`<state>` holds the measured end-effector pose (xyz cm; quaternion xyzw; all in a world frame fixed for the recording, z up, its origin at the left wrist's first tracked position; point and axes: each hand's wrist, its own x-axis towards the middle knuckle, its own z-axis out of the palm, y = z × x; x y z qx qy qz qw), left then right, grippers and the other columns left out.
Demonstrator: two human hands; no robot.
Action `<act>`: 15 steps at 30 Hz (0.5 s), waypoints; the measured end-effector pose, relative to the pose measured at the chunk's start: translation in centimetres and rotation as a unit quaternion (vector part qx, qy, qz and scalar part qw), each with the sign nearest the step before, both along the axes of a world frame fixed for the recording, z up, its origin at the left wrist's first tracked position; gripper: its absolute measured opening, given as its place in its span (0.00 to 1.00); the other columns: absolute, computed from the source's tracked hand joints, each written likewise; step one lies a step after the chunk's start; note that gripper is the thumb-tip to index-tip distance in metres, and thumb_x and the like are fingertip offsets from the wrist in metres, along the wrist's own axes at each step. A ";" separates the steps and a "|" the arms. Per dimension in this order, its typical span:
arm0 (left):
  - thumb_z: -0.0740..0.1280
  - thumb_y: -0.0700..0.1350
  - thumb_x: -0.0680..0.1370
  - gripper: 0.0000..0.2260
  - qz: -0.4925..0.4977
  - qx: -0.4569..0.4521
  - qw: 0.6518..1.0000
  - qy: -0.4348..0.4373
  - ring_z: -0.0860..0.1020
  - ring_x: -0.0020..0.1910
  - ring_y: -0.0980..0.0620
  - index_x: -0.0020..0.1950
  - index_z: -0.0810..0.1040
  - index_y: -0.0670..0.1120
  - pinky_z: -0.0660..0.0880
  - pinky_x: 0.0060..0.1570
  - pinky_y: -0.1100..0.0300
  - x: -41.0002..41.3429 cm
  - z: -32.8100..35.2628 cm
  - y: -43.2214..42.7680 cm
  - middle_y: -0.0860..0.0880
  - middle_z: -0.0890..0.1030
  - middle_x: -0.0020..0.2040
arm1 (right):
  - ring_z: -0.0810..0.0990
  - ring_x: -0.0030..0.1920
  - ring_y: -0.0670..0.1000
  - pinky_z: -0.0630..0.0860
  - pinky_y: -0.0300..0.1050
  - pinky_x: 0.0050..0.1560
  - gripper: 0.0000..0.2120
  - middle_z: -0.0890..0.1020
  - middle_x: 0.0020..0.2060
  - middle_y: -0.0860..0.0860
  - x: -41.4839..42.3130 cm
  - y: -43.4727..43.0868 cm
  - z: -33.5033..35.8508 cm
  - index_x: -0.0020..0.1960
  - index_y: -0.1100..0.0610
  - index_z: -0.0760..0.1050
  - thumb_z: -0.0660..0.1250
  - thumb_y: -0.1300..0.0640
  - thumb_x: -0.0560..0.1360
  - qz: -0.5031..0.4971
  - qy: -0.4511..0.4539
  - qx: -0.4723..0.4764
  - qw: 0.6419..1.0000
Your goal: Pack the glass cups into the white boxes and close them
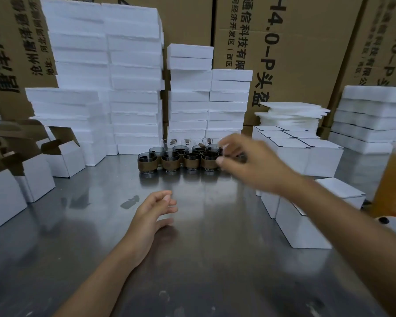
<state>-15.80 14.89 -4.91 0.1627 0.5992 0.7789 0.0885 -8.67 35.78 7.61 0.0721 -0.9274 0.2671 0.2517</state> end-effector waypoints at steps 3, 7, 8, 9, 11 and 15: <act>0.69 0.47 0.71 0.10 0.042 -0.016 0.999 0.011 0.80 0.43 0.53 0.52 0.78 0.47 0.74 0.43 0.59 0.4 0.1 -0.1 0.49 0.81 0.42 | 0.79 0.47 0.45 0.76 0.46 0.52 0.07 0.80 0.42 0.42 0.2 -4.0 -4.7 0.52 0.48 0.77 0.68 0.50 0.74 0.076 -0.059 -0.041 0.994; 0.63 0.37 0.78 0.06 0.116 -0.049 0.992 0.029 0.79 0.40 0.52 0.49 0.78 0.45 0.74 0.41 0.60 1.1 0.1 -1.0 0.48 0.80 0.39 | 0.79 0.45 0.44 0.76 0.46 0.52 0.04 0.82 0.41 0.45 -0.5 -6.2 -11.1 0.47 0.52 0.80 0.67 0.55 0.74 0.031 -0.061 -0.118 0.991; 0.63 0.36 0.77 0.06 0.127 -0.055 0.990 0.031 0.79 0.39 0.52 0.49 0.78 0.45 0.73 0.41 0.60 1.3 0.1 -1.2 0.48 0.79 0.38 | 0.79 0.44 0.44 0.76 0.45 0.50 0.03 0.82 0.40 0.45 -0.7 -6.1 -11.9 0.46 0.53 0.80 0.67 0.57 0.75 0.018 -0.056 -0.130 0.990; 0.63 0.36 0.77 0.06 0.136 -0.062 0.988 0.033 0.79 0.38 0.53 0.49 0.78 0.45 0.73 0.40 0.60 1.5 0.2 -1.3 0.48 0.79 0.38 | 0.78 0.43 0.43 0.76 0.42 0.49 0.03 0.82 0.40 0.45 -0.8 -5.9 -12.3 0.45 0.54 0.80 0.67 0.58 0.75 0.006 -0.049 -0.139 0.989; 0.63 0.36 0.77 0.07 0.142 -0.076 0.986 0.037 0.78 0.37 0.54 0.48 0.78 0.45 0.72 0.39 0.61 1.7 0.4 -1.3 0.48 0.79 0.37 | 0.77 0.41 0.41 0.72 0.34 0.44 0.04 0.81 0.38 0.45 -1.0 -5.1 -12.6 0.44 0.53 0.79 0.66 0.60 0.75 -0.015 -0.028 -0.156 0.987; 0.62 0.35 0.77 0.07 0.134 -0.104 0.984 0.058 0.77 0.38 0.52 0.46 0.77 0.46 0.72 0.41 0.61 2.0 0.9 -0.9 0.49 0.78 0.36 | 0.76 0.39 0.40 0.68 0.29 0.36 0.10 0.80 0.35 0.45 -0.9 -4.5 -13.0 0.38 0.49 0.76 0.67 0.63 0.74 -0.042 0.014 -0.165 0.985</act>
